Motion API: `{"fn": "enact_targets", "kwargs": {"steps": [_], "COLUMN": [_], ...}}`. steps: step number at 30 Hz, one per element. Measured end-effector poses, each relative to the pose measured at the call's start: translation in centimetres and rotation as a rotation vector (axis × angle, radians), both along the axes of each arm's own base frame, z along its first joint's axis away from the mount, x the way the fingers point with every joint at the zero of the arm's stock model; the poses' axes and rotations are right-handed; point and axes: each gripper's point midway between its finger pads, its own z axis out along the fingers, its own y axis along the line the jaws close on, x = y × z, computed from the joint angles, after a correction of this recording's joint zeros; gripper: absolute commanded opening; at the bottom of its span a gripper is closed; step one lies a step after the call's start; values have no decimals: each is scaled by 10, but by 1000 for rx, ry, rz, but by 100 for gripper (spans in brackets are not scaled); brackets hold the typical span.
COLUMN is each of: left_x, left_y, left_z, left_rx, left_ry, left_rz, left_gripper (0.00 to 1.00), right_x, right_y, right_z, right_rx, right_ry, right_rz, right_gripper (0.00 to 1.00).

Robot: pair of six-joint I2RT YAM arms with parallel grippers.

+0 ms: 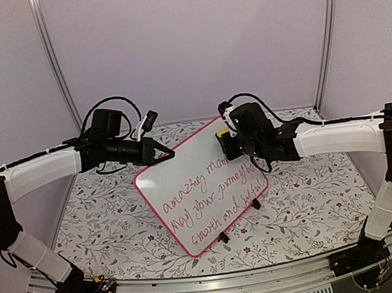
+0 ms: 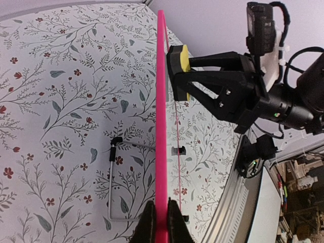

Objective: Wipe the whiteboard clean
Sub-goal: Erase the whiteboard at the center of the board.

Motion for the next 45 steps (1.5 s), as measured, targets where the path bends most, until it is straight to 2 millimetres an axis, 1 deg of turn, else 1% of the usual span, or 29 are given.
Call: {"fn": "enact_targets", "kwargs": {"steps": [6, 11, 20, 24, 33, 38, 45], "left_x": [0, 0, 0, 0, 0, 0, 0], "left_y": [0, 0, 0, 0, 0, 0, 0], "left_z": [0, 0, 0, 0, 0, 0, 0], "left_rx": [1, 1, 0, 0, 0, -1, 0], "left_ry": [0, 1, 0, 0, 0, -2, -2], "left_rz": [1, 1, 0, -1, -1, -4, -3], "left_gripper": [0, 0, 0, 0, 0, 0, 0], "right_x": [2, 0, -12, -14, -13, -3, 7], "right_y": [1, 0, -14, -16, -14, -7, -6], "right_z": [0, -3, -20, -23, -18, -5, 1], "right_rx": [8, 23, 17, 17, 20, 48, 73], "right_ry": [7, 9, 36, 40, 52, 46, 47], "right_rz": [12, 16, 7, 5, 13, 23, 28], "right_gripper": [26, 26, 26, 26, 26, 26, 26]}}
